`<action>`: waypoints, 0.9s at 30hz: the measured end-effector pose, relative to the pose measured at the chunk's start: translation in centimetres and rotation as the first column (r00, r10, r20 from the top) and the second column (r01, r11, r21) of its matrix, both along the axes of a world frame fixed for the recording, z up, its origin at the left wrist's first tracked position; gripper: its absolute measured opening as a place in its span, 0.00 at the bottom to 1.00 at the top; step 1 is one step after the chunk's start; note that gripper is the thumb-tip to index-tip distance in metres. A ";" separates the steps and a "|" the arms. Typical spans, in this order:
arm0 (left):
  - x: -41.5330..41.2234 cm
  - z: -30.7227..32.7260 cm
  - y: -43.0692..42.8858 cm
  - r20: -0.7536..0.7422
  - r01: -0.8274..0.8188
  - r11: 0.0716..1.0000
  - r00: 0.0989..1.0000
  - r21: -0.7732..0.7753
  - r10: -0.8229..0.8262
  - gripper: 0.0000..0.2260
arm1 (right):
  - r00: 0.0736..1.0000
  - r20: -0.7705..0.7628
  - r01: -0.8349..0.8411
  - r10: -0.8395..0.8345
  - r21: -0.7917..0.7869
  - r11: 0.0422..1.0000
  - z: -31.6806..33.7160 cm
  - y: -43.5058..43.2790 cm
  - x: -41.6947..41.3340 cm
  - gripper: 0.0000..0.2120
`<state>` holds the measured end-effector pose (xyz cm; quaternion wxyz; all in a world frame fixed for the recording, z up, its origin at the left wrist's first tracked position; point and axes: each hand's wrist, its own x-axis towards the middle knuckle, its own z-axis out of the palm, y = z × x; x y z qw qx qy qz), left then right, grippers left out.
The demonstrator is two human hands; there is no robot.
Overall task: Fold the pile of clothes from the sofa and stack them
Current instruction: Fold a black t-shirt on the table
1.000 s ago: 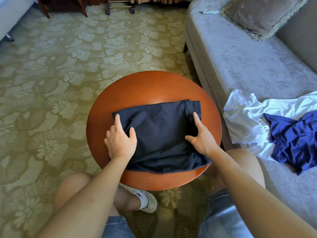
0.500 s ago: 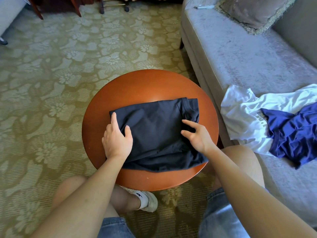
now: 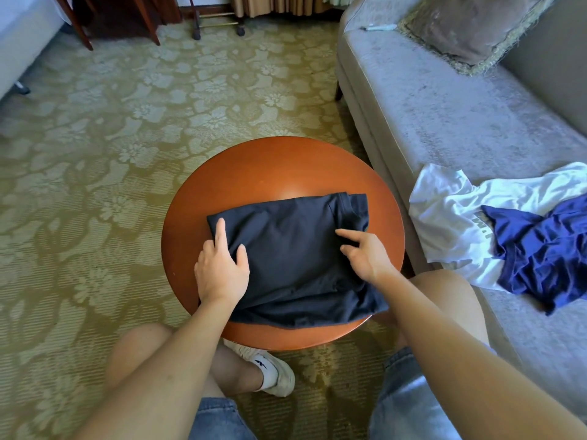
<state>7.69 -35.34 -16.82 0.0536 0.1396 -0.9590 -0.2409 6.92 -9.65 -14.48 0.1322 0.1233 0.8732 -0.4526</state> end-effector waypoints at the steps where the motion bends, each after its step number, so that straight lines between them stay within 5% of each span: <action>1: 0.2 0.0 0.0 0.010 0.009 1.000 1.000 -0.026 -0.009 0.28 | 0.999 -0.043 -0.012 0.016 0.082 0.997 -0.4 -0.2 0.9 0.20; 7: 1.4 0.5 -0.6 0.137 0.121 0.981 0.985 -0.149 -0.101 0.22 | 0.997 -0.053 -0.042 0.051 0.162 0.986 -1.0 -0.5 3.2 0.21; 13: 2.3 2.4 -0.9 0.230 0.192 0.980 0.953 0.046 -0.198 0.17 | 1.000 0.007 -0.009 0.008 0.070 0.997 -0.2 0.4 4.4 0.22; 21: 2.2 9.1 3.4 0.186 0.217 0.956 0.949 0.195 -0.254 0.33 | 0.984 -0.152 0.091 -0.093 -0.016 0.996 5.7 4.4 6.6 0.26; 27: 1.4 14.5 10.1 0.082 0.358 0.882 0.913 0.306 -0.399 0.35 | 0.935 -0.244 0.259 -0.257 -0.026 0.966 11.3 9.7 10.5 0.31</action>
